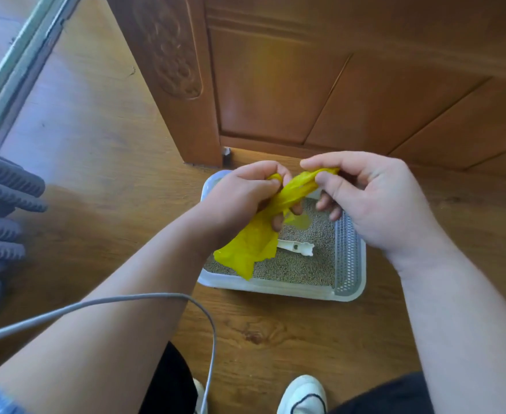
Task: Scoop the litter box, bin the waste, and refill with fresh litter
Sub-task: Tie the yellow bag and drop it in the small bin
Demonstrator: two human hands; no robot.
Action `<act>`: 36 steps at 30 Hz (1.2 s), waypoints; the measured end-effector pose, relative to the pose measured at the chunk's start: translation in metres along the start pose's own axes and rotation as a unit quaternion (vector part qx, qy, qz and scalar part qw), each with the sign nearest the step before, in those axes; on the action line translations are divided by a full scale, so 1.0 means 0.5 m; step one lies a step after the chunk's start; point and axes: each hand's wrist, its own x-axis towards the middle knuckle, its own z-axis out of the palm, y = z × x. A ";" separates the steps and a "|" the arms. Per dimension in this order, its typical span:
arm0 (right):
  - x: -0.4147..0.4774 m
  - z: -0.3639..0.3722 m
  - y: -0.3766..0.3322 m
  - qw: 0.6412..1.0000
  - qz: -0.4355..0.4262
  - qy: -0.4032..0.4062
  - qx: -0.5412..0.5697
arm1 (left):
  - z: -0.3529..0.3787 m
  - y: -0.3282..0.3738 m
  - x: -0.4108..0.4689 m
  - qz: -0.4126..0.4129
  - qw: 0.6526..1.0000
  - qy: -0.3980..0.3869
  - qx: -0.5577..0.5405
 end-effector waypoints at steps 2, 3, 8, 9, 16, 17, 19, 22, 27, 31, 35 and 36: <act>0.007 0.001 0.023 0.995 -0.003 0.028 -0.097 | -0.001 0.003 0.000 -0.002 1.000 -0.007 -0.013; 0.010 0.007 0.028 0.994 0.008 0.022 -0.105 | 0.000 0.002 0.002 -0.004 1.000 -0.006 -0.030; 0.025 0.044 0.027 0.996 0.078 -0.016 -0.035 | 0.009 0.003 0.001 0.011 0.988 -0.045 -0.144; 0.028 0.042 0.028 0.995 0.090 -0.015 -0.037 | 0.007 0.004 -0.001 0.012 0.987 -0.058 -0.147; 0.027 0.042 0.036 0.985 0.120 -0.025 -0.121 | -0.005 -0.020 -0.017 0.091 0.957 0.074 0.266; 0.025 0.044 0.034 0.985 0.119 -0.028 -0.124 | -0.008 -0.018 -0.022 0.102 0.956 0.081 0.263; 0.018 0.047 0.034 0.986 0.124 -0.039 -0.107 | -0.012 -0.011 -0.032 0.114 0.962 0.073 0.236; 0.010 0.054 0.033 0.983 0.155 -0.059 -0.071 | -0.008 -0.008 -0.047 0.119 0.959 0.040 0.253; 0.020 0.054 0.049 0.977 0.163 -0.037 -0.130 | -0.012 -0.023 -0.035 0.088 0.916 0.031 0.391; 0.008 0.063 0.040 0.979 0.124 -0.127 -0.103 | -0.023 -0.033 -0.019 0.031 0.895 0.051 0.442; 0.006 0.076 0.033 0.966 0.056 -0.104 -0.231 | -0.030 -0.030 -0.016 -0.019 0.922 0.033 0.386; 0.009 0.076 0.039 0.967 0.043 -0.089 -0.233 | -0.033 -0.027 -0.017 -0.028 0.933 0.027 0.359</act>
